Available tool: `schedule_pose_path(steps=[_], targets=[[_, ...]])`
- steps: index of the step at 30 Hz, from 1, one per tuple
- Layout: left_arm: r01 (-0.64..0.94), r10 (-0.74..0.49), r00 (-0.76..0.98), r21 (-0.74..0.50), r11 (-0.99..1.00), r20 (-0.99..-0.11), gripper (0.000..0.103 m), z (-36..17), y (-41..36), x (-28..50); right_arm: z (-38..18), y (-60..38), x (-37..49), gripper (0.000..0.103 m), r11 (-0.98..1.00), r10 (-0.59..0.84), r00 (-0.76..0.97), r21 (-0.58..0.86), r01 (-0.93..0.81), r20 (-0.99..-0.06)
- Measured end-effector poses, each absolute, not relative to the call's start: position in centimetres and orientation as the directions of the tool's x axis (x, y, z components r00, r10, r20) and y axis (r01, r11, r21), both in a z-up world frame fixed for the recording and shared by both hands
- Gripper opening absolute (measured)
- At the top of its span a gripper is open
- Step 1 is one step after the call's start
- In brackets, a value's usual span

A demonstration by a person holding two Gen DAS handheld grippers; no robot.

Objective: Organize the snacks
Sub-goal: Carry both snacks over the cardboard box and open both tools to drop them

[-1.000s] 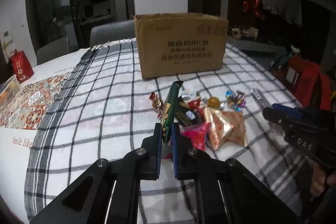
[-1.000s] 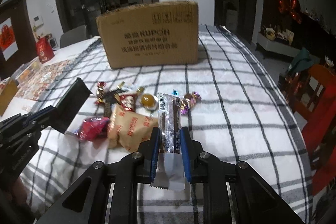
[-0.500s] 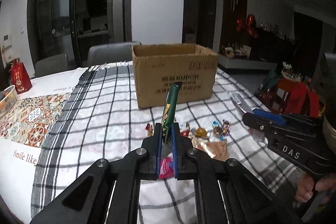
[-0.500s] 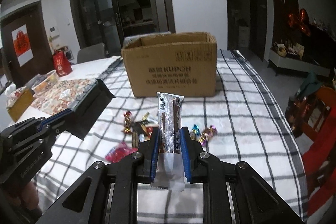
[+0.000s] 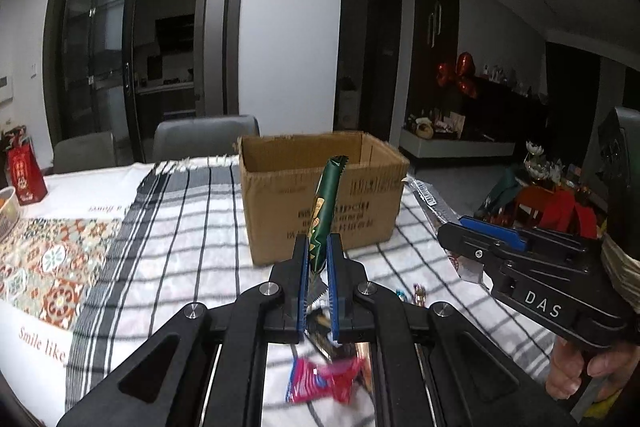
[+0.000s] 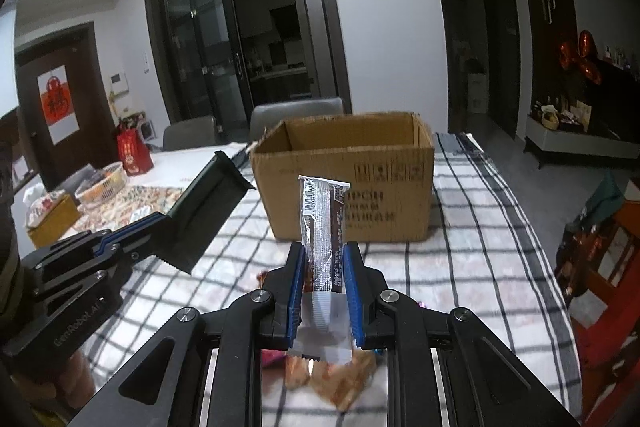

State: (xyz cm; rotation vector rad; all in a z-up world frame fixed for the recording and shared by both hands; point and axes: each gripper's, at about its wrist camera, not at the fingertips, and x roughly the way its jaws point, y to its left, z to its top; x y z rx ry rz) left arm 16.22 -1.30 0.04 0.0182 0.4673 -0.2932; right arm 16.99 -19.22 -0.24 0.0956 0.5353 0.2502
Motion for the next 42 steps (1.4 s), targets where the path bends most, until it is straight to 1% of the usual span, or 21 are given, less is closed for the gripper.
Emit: schedule_pose_path(steps=[7,21,36,38,39,40,41,42], targets=[[0.289,-0.282,0.862,-0.049,0.956,-0.422,0.010,1.0,-1.5,19.7,1.5,-19.4,20.2,0.021,0.963,0.266,0.850,0.165,-0.213,-0.454],[0.296,-0.271,0.880,0.004,0.955,-0.390,0.010,3.3,-2.4,26.9,3.6,-19.9,29.1,0.021,0.966,0.258,0.849,0.155,-0.209,-0.462],[0.322,-0.275,0.826,0.010,0.947,-0.491,0.011,2.3,-3.7,36.0,2.3,-20.1,37.1,0.021,0.976,0.215,0.806,0.129,-0.172,-0.551],[0.317,-0.274,0.816,-0.002,0.948,-0.509,0.015,1.9,-3.8,36.8,2.0,-20.3,37.9,0.023,0.978,0.209,0.802,0.132,-0.164,-0.559],[0.316,-0.273,0.812,-0.006,0.949,-0.515,0.028,1.8,-3.6,36.9,1.8,-20.4,38.2,0.027,0.978,0.208,0.795,0.135,-0.160,-0.569],[0.311,-0.270,0.811,-0.009,0.950,-0.520,0.034,1.7,-3.5,37.0,1.8,-20.5,38.4,0.039,0.980,0.197,0.795,0.133,-0.147,-0.574],[0.300,-0.262,0.815,-0.012,0.954,-0.517,0.042,1.7,-3.4,37.0,1.8,-20.5,38.2,0.045,0.983,0.180,0.802,0.127,-0.131,-0.569],[0.286,-0.254,0.820,-0.018,0.958,-0.512,0.042,1.8,-3.2,36.7,1.8,-20.6,38.1,0.046,0.985,0.173,0.807,0.121,-0.127,-0.565]])
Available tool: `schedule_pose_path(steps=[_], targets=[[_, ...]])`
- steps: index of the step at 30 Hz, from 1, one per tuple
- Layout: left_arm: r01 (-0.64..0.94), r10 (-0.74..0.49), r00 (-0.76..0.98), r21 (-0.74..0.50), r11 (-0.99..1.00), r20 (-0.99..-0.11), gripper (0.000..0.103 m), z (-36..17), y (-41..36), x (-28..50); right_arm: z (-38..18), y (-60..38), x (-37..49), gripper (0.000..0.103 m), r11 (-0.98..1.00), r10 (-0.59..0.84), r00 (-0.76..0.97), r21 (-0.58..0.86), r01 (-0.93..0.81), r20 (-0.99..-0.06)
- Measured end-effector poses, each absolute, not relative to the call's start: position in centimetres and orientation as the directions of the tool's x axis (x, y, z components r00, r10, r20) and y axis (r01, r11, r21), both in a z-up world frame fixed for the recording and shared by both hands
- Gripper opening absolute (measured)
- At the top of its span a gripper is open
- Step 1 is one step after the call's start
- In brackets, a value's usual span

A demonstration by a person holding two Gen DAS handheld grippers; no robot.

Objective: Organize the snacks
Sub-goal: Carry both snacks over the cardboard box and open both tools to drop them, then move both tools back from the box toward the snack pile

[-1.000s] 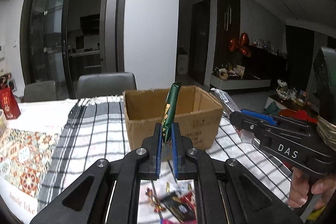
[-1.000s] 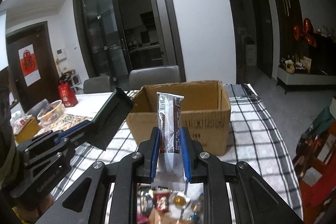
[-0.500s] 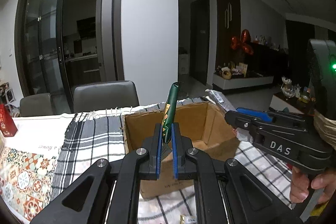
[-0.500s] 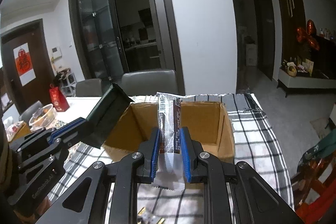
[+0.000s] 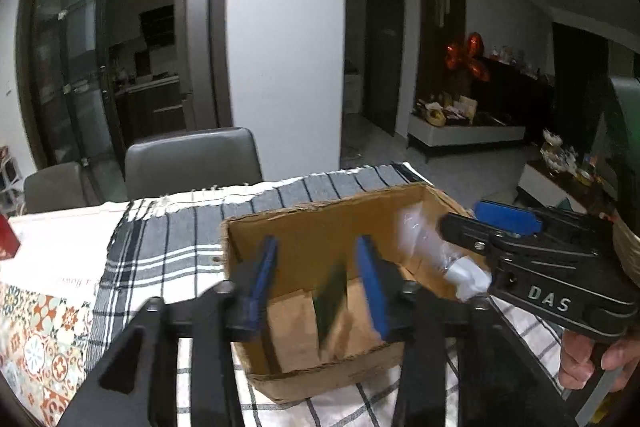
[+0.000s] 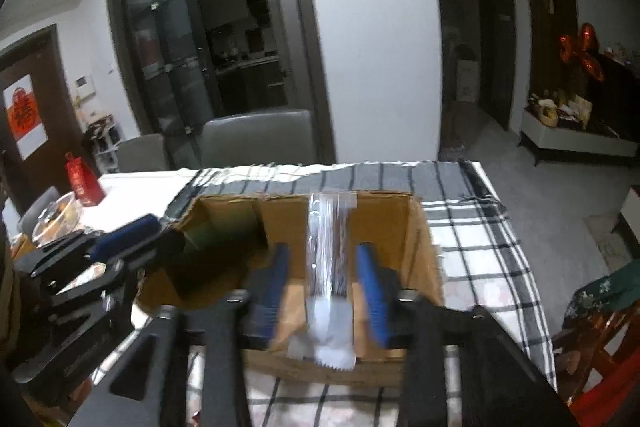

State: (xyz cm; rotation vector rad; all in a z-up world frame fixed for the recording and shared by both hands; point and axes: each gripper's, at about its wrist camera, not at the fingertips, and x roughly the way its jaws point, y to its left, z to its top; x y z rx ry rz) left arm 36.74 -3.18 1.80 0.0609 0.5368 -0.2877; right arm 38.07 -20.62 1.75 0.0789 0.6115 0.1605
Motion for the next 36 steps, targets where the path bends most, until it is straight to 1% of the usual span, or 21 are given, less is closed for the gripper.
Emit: schedule_pose_path(steps=[2,7,8,9,10,12,14,16,18,19,20,24,26,28,30,32,33,36], targets=[[0.281,-0.254,0.821,-0.026,0.959,-0.511,0.043,1.9,-2.9,36.0,1.9,-20.7,37.4,0.045,0.985,0.170,0.814,0.110,-0.131,-0.555],[0.255,-0.228,0.827,-0.019,0.967,-0.514,0.053,2.3,-2.1,34.0,2.4,-20.8,35.0,0.046,0.985,0.171,0.828,0.095,-0.143,-0.535],[0.253,-0.227,0.828,-0.020,0.967,-0.513,0.057,2.5,-2.0,33.3,2.7,-20.7,34.2,0.046,0.985,0.175,0.831,0.094,-0.148,-0.528],[0.253,-0.228,0.829,-0.022,0.967,-0.511,0.058,2.6,-1.8,32.7,2.8,-20.6,33.5,0.046,0.983,0.181,0.834,0.093,-0.155,-0.521],[0.252,-0.230,0.831,-0.025,0.967,-0.507,0.059,2.8,-1.7,32.0,3.0,-20.5,32.7,0.046,0.983,0.185,0.836,0.090,-0.161,-0.517],[0.264,-0.245,0.833,-0.032,0.964,-0.496,0.065,3.1,-1.4,30.5,3.3,-20.4,31.6,0.046,0.980,0.198,0.840,0.090,-0.177,-0.506],[0.266,-0.248,0.838,-0.034,0.963,-0.486,0.070,3.4,-1.2,29.1,3.5,-20.2,30.2,0.046,0.977,0.211,0.841,0.082,-0.196,-0.497],[0.262,-0.244,0.847,-0.030,0.965,-0.472,0.072,3.6,-1.0,27.6,3.8,-20.1,28.9,0.046,0.975,0.218,0.848,0.075,-0.207,-0.484],[0.259,-0.241,0.852,-0.027,0.966,-0.464,0.074,3.8,-0.8,26.0,4.0,-20.0,27.6,0.050,0.972,0.231,0.852,0.078,-0.220,-0.469],[0.260,-0.242,0.853,-0.027,0.965,-0.462,0.075,3.9,-0.7,25.2,4.1,-20.0,27.0,0.056,0.971,0.235,0.854,0.081,-0.223,-0.464],[0.258,-0.242,0.855,-0.028,0.966,-0.459,0.077,3.9,-0.5,24.5,4.2,-20.0,26.3,0.058,0.971,0.238,0.858,0.084,-0.225,-0.455],[0.243,-0.230,0.863,-0.029,0.969,-0.449,0.080,3.9,0.2,22.0,4.2,-19.6,23.6,0.059,0.968,0.247,0.863,0.066,-0.244,-0.441],[0.237,-0.225,0.864,-0.030,0.971,-0.451,0.080,3.7,0.4,20.9,4.2,-19.6,22.4,0.067,0.968,0.246,0.867,0.067,-0.242,-0.433],[0.238,-0.222,0.864,-0.023,0.971,-0.451,0.081,3.5,0.5,19.6,4.1,-19.7,21.3,0.068,0.968,0.250,0.870,0.078,-0.240,-0.425],[0.245,-0.223,0.863,-0.009,0.969,-0.453,0.083,3.3,0.4,18.6,3.8,-19.7,20.1,0.069,0.965,0.259,0.867,0.076,-0.251,-0.426],[0.249,-0.223,0.863,-0.001,0.968,-0.453,0.084,3.1,0.3,17.6,3.6,-19.5,19.2,0.074,0.963,0.263,0.866,0.066,-0.260,-0.425],[0.251,-0.225,0.862,-0.003,0.968,-0.455,0.085,3.0,0.3,17.2,3.4,-19.5,18.7,0.075,0.963,0.264,0.866,0.061,-0.263,-0.425],[0.253,-0.227,0.857,-0.005,0.967,-0.462,0.086,2.7,-0.1,16.3,2.6,-19.4,17.4,0.076,0.959,0.275,0.858,0.055,-0.279,-0.434]])
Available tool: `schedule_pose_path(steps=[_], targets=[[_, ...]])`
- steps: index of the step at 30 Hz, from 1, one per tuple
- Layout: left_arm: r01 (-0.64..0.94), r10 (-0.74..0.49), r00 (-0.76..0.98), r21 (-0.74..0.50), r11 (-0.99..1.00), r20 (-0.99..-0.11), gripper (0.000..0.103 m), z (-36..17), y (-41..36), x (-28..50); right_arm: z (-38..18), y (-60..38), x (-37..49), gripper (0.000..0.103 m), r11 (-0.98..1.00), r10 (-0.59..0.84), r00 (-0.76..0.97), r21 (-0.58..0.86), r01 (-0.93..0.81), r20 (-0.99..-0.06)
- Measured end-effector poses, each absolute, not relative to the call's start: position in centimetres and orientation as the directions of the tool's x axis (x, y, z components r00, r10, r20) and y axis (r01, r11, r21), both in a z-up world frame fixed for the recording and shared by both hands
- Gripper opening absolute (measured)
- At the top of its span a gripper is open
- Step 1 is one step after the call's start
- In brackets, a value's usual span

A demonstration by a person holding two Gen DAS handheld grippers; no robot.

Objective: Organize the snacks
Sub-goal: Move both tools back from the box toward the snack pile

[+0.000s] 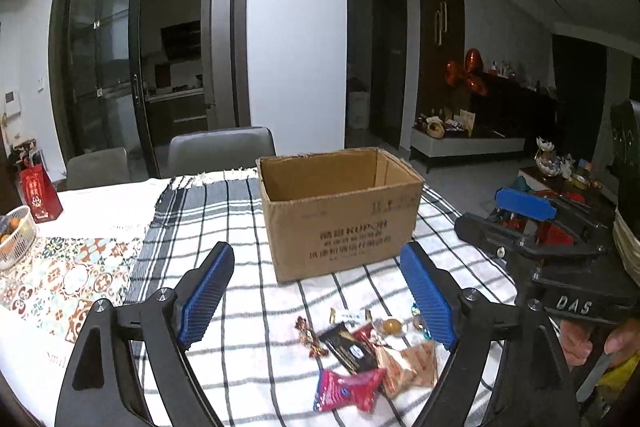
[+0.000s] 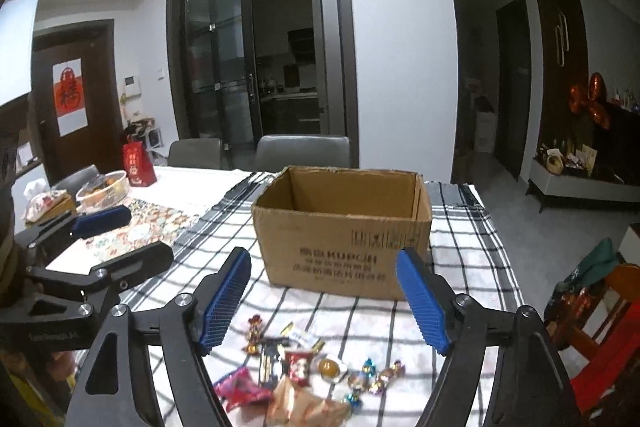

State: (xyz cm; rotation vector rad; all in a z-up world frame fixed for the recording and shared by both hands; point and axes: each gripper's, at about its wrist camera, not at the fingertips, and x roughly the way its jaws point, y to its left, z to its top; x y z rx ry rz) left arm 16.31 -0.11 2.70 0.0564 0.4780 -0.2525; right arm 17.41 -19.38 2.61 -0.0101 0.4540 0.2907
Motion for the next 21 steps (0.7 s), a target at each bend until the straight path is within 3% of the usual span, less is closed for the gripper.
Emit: schedule_pose_path(steps=[21], targets=[[0.311,-0.227,0.776,0.045,0.949,-0.588,0.087,-2.8,-1.5,12.3,-3.2,-18.0,13.4,0.076,0.911,0.297,0.763,-0.070,-0.407,-0.573]])
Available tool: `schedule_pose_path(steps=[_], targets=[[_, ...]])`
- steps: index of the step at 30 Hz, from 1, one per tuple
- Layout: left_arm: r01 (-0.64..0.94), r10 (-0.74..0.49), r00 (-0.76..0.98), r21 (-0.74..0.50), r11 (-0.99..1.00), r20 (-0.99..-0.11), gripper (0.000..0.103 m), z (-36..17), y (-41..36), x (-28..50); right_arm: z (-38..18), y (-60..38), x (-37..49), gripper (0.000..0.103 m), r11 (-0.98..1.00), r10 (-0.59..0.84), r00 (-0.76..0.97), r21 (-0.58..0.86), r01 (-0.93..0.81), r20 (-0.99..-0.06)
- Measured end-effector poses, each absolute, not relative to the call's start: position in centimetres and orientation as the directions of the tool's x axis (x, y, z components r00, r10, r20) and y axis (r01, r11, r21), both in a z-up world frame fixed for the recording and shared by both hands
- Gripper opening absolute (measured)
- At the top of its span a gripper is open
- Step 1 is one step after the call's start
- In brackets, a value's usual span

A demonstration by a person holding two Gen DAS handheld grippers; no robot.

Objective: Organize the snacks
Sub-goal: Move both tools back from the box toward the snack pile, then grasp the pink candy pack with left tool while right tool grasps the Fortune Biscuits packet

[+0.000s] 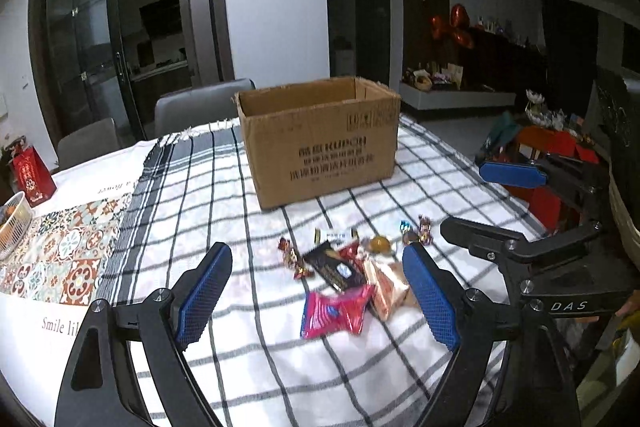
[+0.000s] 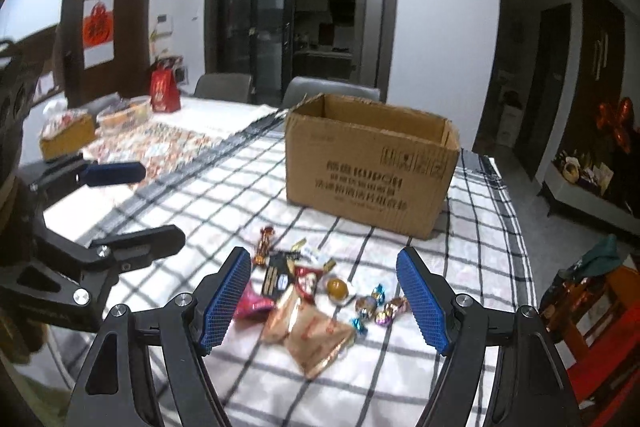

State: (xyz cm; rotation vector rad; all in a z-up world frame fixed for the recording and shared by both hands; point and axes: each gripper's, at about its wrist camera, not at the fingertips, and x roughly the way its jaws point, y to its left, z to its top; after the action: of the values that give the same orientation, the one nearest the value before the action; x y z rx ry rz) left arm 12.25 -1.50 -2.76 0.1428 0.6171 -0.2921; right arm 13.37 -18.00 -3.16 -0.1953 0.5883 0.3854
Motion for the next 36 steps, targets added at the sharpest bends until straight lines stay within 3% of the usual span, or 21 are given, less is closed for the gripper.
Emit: schedule_pose_path(steps=[23,36], targets=[[0.356,-0.183,0.670,0.095,0.930,-0.720,0.087,-10.7,-4.0,14.7,-11.3,-16.7,16.2,0.076,0.756,0.320,0.569,-0.158,-0.635,-0.757],[0.381,-0.195,0.613,0.070,0.922,-0.766,0.074,-13.3,-4.3,16.8,-13.5,-16.1,18.0,0.076,0.688,0.347,0.523,-0.168,-0.706,-0.779]])
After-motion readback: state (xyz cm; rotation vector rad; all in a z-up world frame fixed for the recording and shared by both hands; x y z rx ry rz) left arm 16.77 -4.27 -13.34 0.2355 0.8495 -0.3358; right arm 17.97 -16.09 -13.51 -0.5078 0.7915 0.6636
